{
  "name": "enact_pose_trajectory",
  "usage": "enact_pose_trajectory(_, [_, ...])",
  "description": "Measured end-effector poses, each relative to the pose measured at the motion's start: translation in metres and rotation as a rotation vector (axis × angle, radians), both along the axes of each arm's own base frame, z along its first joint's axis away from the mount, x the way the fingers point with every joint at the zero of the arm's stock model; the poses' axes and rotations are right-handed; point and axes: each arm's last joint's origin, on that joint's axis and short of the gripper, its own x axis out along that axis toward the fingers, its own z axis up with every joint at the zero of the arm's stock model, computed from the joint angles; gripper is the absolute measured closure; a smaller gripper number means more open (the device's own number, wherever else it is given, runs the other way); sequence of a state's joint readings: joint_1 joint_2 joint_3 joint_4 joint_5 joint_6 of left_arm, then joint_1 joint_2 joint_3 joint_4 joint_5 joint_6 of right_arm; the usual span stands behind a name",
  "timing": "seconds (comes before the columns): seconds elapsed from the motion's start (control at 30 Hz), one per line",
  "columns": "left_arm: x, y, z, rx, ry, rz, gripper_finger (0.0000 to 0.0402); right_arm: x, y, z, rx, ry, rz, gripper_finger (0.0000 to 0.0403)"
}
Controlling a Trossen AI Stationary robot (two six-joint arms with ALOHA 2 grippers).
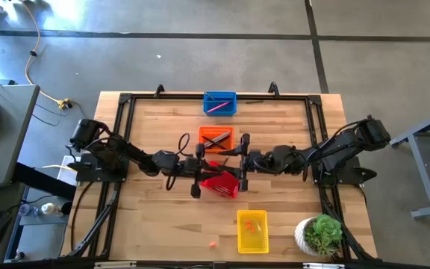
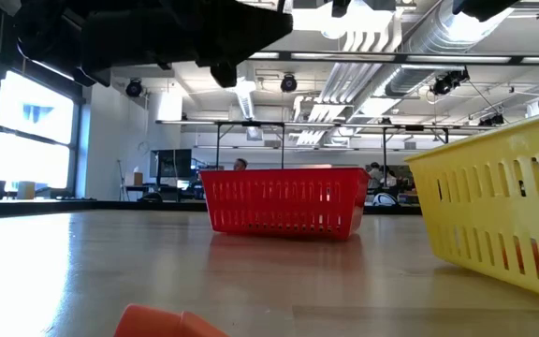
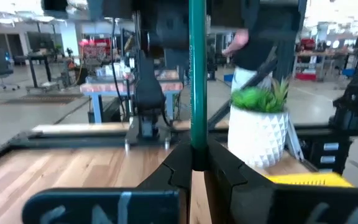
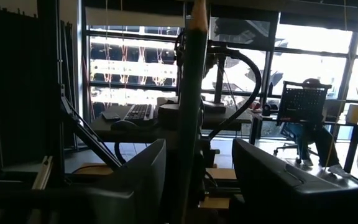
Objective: Sort crayons/erasers/pens/pencils in bins
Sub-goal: Put the green pencil into the blue bin
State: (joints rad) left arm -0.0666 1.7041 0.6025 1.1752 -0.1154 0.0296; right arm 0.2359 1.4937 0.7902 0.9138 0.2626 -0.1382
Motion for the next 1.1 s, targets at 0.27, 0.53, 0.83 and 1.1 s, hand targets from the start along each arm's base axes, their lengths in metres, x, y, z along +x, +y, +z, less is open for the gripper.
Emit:
enact_pose_trajectory(0.27, [0.000, 0.000, 0.001, 0.007, -0.003, 0.000, 0.0394, -0.001, -0.001, 0.001, -0.003, 0.005, -0.050, 0.0220])
enact_pose_trajectory(0.53, [0.000, 0.000, 0.000, 0.008, 0.001, 0.001, 0.0394, -0.008, -0.001, 0.007, -0.016, 0.041, -0.057, 0.0165])
enact_pose_trajectory(0.83, [0.000, 0.000, 0.000, 0.008, 0.002, -0.001, 0.0394, -0.014, 0.006, 0.006, -0.036, 0.068, -0.036, 0.0153])
enact_pose_trajectory(1.1, [0.000, 0.000, 0.000, 0.008, 0.002, -0.001, 0.0394, -0.022, 0.003, -0.004, -0.015, 0.007, -0.020, 0.0159])
